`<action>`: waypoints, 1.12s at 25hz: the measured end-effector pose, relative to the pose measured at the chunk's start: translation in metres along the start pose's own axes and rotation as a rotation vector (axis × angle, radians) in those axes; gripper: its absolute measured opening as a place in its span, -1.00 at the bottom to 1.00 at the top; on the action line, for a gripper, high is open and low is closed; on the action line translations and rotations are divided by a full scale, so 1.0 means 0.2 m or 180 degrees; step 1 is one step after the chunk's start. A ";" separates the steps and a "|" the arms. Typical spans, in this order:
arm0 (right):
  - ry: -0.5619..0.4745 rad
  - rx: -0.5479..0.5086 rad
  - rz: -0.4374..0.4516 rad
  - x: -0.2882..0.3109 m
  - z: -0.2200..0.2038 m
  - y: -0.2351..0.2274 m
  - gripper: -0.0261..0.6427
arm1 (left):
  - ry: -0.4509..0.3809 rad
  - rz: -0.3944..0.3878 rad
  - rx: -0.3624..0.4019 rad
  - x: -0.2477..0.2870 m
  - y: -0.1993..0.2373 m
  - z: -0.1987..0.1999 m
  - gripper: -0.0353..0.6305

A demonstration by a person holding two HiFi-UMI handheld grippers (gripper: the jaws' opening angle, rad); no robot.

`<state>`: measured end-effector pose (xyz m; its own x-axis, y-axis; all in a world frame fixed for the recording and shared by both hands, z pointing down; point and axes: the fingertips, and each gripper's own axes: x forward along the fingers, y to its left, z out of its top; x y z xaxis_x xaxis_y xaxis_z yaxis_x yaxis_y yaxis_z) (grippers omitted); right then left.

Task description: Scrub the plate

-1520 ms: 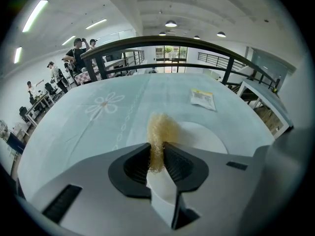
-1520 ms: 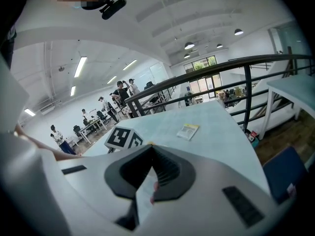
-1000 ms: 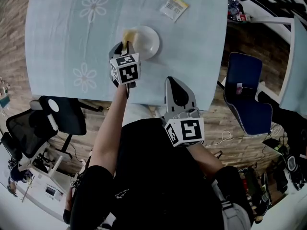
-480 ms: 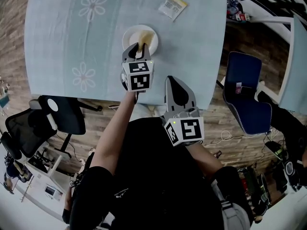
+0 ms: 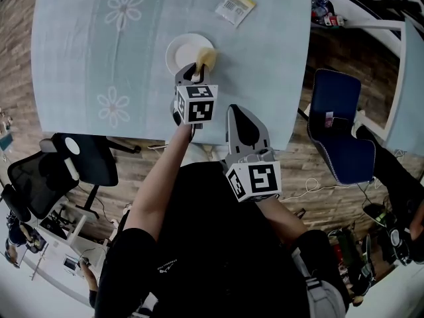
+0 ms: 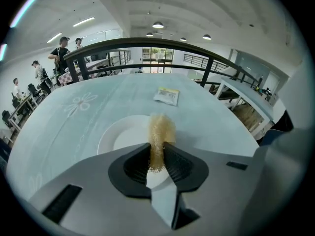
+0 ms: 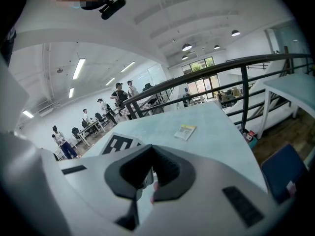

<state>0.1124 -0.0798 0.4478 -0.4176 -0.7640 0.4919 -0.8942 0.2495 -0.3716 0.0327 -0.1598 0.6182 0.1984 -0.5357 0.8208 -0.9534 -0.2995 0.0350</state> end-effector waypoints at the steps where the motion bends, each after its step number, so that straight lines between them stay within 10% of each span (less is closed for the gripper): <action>1: 0.0006 0.0001 0.0002 0.00 0.00 0.00 -0.89 | 0.0008 0.0013 0.0010 0.00 0.01 0.00 -0.65; 28: 0.0061 -0.0004 0.0007 0.03 -0.01 -0.01 -0.89 | 0.0165 0.0336 0.0022 0.07 0.26 -0.01 -0.66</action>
<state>0.1114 -0.0835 0.4539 -0.4227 -0.7517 0.5062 -0.8934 0.2520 -0.3719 -0.0146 -0.1803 0.6322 0.0847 -0.5232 0.8480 -0.9668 -0.2490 -0.0570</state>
